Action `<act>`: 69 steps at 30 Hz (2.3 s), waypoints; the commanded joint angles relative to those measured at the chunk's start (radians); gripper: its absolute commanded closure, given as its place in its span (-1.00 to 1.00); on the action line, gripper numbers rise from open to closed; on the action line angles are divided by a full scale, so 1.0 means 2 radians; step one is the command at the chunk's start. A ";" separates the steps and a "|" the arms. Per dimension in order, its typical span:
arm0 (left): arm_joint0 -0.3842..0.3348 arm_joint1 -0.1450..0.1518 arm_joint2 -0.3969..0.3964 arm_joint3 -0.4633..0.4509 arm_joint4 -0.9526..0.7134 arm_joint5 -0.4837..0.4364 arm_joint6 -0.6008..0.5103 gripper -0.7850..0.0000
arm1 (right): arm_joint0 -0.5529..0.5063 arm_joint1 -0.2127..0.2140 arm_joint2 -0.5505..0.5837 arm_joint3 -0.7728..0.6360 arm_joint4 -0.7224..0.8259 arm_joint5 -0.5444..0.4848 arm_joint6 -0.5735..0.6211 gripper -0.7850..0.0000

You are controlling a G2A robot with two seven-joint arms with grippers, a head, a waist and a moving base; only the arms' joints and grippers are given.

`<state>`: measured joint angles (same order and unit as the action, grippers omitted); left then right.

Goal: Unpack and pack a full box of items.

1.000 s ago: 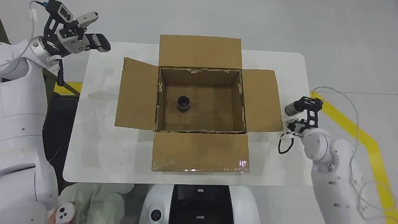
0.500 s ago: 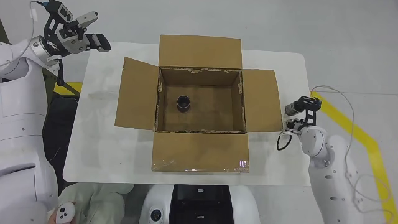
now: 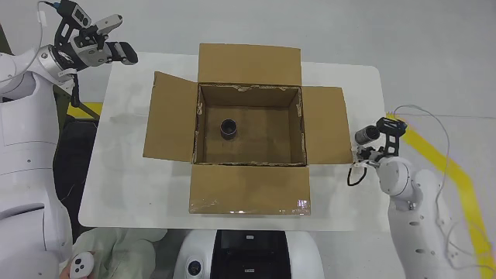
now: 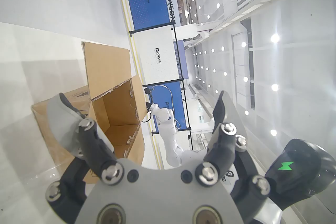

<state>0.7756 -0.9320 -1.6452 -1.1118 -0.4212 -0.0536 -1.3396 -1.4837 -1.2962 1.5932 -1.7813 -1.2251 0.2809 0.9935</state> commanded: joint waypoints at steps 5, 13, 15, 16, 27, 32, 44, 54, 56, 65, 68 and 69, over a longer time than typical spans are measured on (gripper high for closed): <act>0.000 0.000 0.000 0.000 0.000 0.000 0.000 -1.00 | -0.036 0.002 0.022 -0.080 0.005 -0.002 -0.003 -0.26; 0.000 0.000 0.000 0.000 0.000 0.000 0.000 -1.00 | -0.066 0.002 0.027 -0.167 0.009 -0.001 -0.019 -0.33; 0.000 0.000 0.000 0.000 0.000 0.000 0.000 -1.00 | -0.069 0.002 0.024 -0.181 0.009 -0.001 -0.021 -0.34; 0.000 0.000 0.000 0.000 0.000 0.000 0.000 -1.00 | -0.070 0.002 0.022 -0.188 0.008 -0.002 -0.023 -0.35; 0.000 0.000 0.000 0.000 0.000 0.000 0.000 -1.00 | -0.063 0.001 -0.027 -0.251 -0.004 -0.019 -0.030 -0.40; 0.000 0.000 0.000 0.000 0.000 0.000 0.000 -1.00 | -0.056 0.000 -0.056 -0.273 -0.010 -0.034 -0.032 -0.41; 0.000 0.000 0.000 0.000 0.000 0.000 0.000 -1.00 | -0.031 -0.001 -0.147 -0.280 -0.022 -0.085 -0.027 -0.41; 0.000 0.000 0.000 0.000 0.000 0.000 0.000 -1.00 | -0.012 -0.003 -0.206 -0.246 -0.024 -0.112 -0.018 -0.36; 0.000 0.000 0.000 0.000 0.000 0.000 0.000 -1.00 | -0.009 -0.004 -0.208 -0.241 -0.021 -0.113 -0.019 -0.32; 0.000 0.000 0.000 0.000 0.000 0.000 0.000 -1.00 | -0.009 -0.003 -0.207 -0.236 -0.013 -0.115 -0.025 -0.19; 0.000 0.000 0.000 0.000 0.000 0.000 0.000 -1.00 | -0.009 -0.003 -0.207 -0.236 -0.013 -0.115 -0.025 -0.19; 0.000 0.000 0.000 0.000 0.000 0.000 0.000 -1.00 | -0.009 -0.003 -0.207 -0.236 -0.013 -0.115 -0.025 -0.19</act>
<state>0.7756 -0.9320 -1.6452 -1.1118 -0.4212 -0.0536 -1.3396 -1.5025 -1.3030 1.1798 -2.2526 -1.2518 0.0513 0.9443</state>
